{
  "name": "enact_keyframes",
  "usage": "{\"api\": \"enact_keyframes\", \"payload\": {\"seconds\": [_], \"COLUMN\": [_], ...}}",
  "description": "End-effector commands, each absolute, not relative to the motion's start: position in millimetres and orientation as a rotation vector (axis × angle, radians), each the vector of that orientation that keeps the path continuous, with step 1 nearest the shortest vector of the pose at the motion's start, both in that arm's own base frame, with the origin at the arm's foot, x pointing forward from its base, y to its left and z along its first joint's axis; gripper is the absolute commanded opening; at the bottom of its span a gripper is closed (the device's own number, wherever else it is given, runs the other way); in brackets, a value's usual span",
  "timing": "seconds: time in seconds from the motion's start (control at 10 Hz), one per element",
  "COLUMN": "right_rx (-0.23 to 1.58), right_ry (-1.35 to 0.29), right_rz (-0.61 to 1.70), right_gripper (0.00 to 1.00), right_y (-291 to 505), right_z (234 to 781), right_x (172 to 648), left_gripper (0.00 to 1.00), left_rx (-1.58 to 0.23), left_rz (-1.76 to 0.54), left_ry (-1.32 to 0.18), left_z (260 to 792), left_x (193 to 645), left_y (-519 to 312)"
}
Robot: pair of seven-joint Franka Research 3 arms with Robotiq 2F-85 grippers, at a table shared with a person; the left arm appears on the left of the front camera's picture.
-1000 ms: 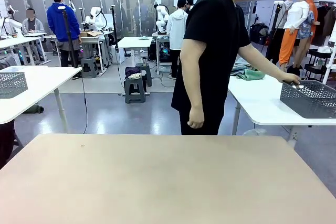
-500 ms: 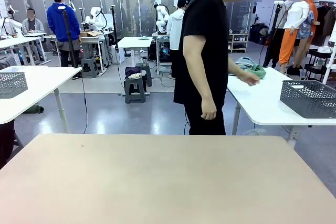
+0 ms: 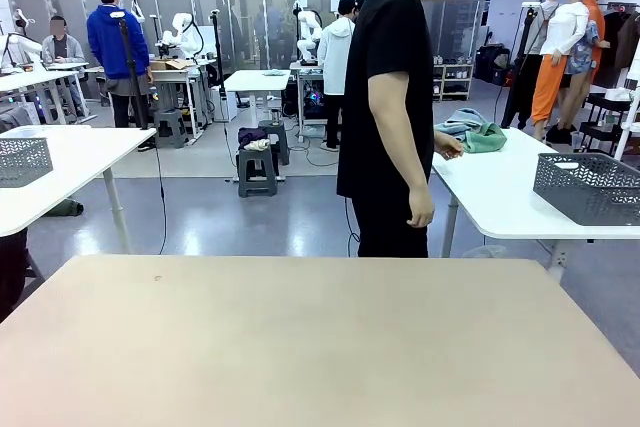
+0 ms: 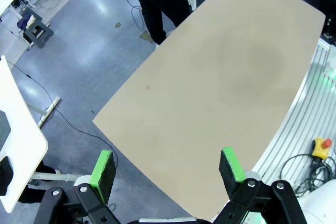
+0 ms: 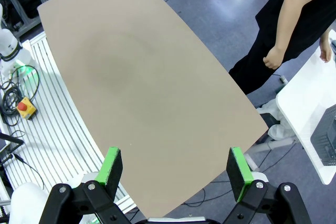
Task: Fold the towels and place them in the basket.
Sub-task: When a person lays out a Towel with hook on the table, fold it in half twice.
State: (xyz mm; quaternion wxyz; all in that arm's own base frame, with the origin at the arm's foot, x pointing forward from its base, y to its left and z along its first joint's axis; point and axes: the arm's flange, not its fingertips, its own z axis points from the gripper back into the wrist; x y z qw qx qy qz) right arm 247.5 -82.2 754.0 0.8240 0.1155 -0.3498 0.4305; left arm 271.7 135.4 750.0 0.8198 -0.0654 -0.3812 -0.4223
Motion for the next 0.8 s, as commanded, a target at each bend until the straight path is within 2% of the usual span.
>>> {"api": "enact_keyframes", "payload": {"seconds": [0.0, 0.7], "right_rx": [0.252, 0.252], "right_ry": [-0.75, -0.75], "right_rz": [0.93, 0.93], "right_gripper": [1.0, 1.0], "right_y": [-81.9, -81.9], "right_z": [751.6, 751.6], "right_x": [247.5, 247.5], "left_gripper": [1.0, 1.0], "left_rx": [-0.143, -0.143], "left_rz": [-0.909, -0.909], "left_ry": [-0.822, -0.822], "left_z": [751.5, 751.5], "left_x": [272.6, 272.6], "left_y": [132.9, 132.9]}}
